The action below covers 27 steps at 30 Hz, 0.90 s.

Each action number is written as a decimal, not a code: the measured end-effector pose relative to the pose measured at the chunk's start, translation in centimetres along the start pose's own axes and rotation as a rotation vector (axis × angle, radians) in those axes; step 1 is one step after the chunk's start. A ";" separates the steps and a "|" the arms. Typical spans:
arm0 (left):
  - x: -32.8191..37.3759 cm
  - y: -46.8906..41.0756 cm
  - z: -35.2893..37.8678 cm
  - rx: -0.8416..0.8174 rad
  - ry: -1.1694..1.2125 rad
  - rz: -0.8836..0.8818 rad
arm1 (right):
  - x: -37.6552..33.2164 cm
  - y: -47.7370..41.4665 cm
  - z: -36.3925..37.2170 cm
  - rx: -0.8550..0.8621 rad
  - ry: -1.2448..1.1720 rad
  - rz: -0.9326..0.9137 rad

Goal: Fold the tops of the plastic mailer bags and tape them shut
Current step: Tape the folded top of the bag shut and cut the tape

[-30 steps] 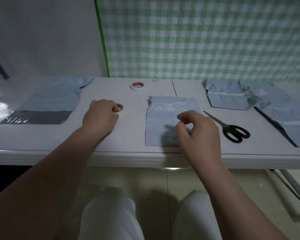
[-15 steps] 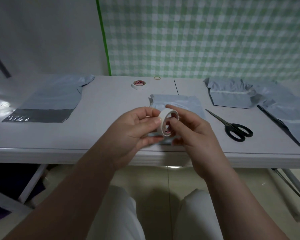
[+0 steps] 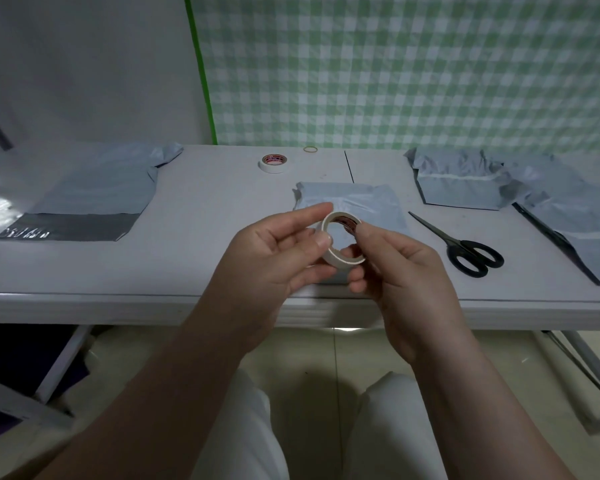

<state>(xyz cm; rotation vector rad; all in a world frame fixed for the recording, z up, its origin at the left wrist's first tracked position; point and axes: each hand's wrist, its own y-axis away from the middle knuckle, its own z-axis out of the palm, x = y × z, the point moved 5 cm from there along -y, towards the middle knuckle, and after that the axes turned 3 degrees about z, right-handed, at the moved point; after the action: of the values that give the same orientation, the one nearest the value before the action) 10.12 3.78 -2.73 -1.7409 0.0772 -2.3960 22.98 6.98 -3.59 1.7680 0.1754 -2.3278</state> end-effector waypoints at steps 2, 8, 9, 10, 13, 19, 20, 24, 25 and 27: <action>-0.5 -0.1 -0.2 0.055 0.086 -0.059 | -0.1 0.1 -0.2 0.036 -0.020 -0.007; -1.6 -0.3 0.1 0.114 0.321 -0.151 | -0.1 0.6 -0.3 0.041 -0.191 -0.048; -1.7 -0.3 0.1 0.116 0.347 -0.155 | -0.1 0.7 -0.3 0.033 -0.199 -0.056; -1.8 -0.3 0.1 0.118 0.368 -0.161 | -0.1 0.7 -0.3 0.023 -0.192 -0.069; -2.0 -0.2 0.3 0.116 0.379 -0.190 | -0.3 0.6 -0.3 -0.007 -0.171 -0.101; -0.5 -0.1 -0.7 0.189 -0.463 0.109 | -0.2 0.6 -0.7 0.025 -0.022 -0.161; 0.5 -0.1 -0.4 0.178 -0.630 0.236 | -0.4 0.6 -0.8 0.044 0.062 -0.189; 2.5 -0.2 0.9 0.094 -0.957 0.485 | -1.3 0.9 -0.5 0.077 0.403 -0.328; 2.6 -0.4 1.0 0.086 -1.024 0.513 | -1.4 1.0 -0.4 0.085 0.464 -0.360; 2.7 -0.6 1.0 0.082 -1.116 0.573 | -1.5 1.1 -0.2 0.107 0.565 -0.421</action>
<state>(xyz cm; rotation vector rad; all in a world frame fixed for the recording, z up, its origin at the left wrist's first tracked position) 10.20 4.01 0.17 -2.3176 0.2633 -0.8473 23.86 6.06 -2.14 2.6215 0.5675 -2.0303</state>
